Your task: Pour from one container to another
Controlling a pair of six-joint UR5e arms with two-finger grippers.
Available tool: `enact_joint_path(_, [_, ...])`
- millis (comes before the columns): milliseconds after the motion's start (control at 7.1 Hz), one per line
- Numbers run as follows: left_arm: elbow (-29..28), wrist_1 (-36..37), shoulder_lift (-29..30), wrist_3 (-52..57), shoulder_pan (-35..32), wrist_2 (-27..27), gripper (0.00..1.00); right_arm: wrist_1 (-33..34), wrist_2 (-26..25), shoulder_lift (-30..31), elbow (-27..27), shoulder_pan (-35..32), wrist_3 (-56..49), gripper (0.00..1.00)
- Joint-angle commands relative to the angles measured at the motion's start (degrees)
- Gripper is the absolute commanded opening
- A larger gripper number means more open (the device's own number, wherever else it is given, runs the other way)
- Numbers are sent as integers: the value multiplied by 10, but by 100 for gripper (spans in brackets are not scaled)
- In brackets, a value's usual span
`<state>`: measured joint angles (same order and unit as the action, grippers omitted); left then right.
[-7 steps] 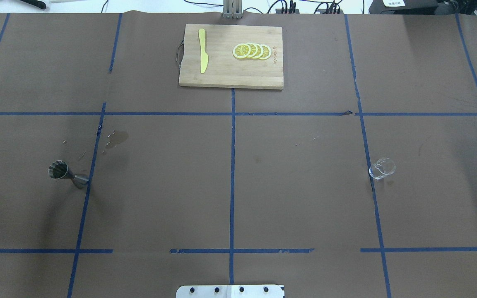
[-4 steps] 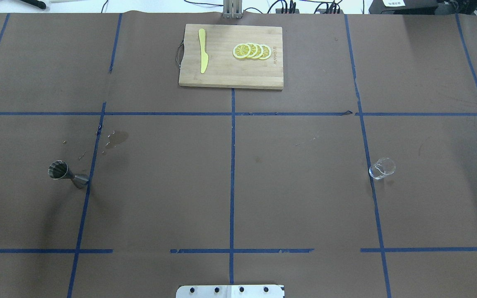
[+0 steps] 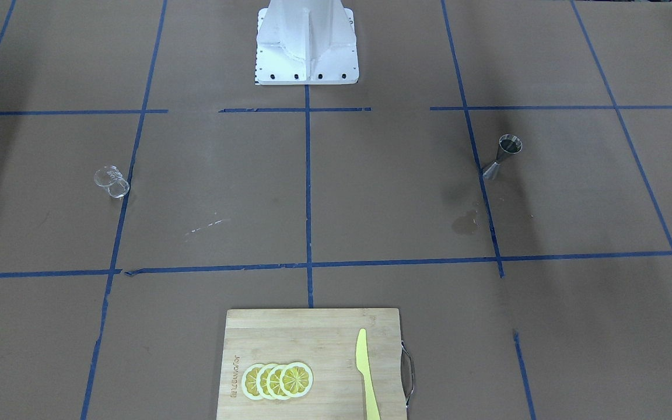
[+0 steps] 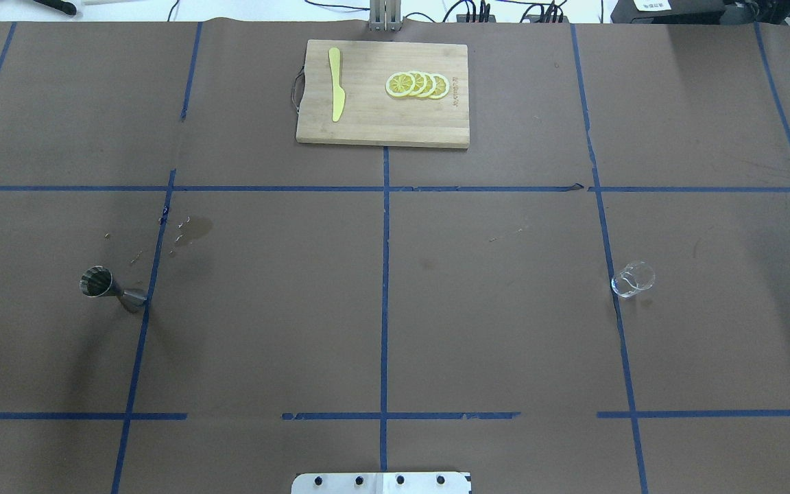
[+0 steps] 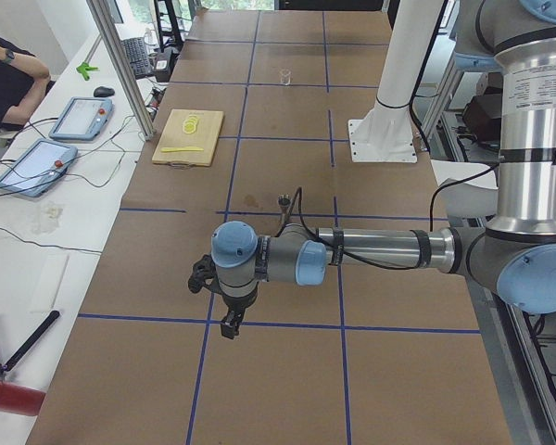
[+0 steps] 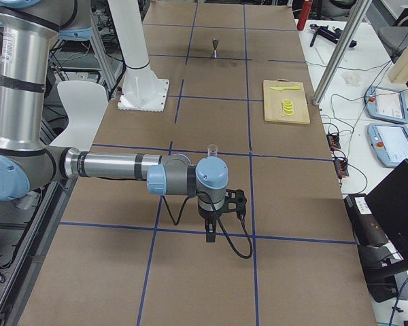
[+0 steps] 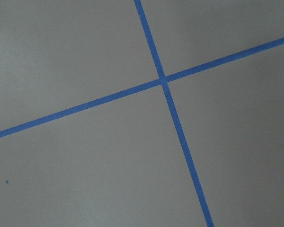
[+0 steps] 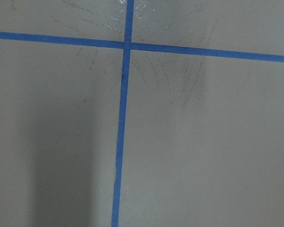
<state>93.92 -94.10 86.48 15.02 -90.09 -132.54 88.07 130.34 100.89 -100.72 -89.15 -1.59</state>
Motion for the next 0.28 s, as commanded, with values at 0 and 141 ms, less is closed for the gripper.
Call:
enact_joint_path(0, [0,0,1,1,0,0,100,0,0,-1,0,0,1,100])
enact_joint_path(141, [0,0,1,1,0,0,100,0,0,-1,0,0,1,100])
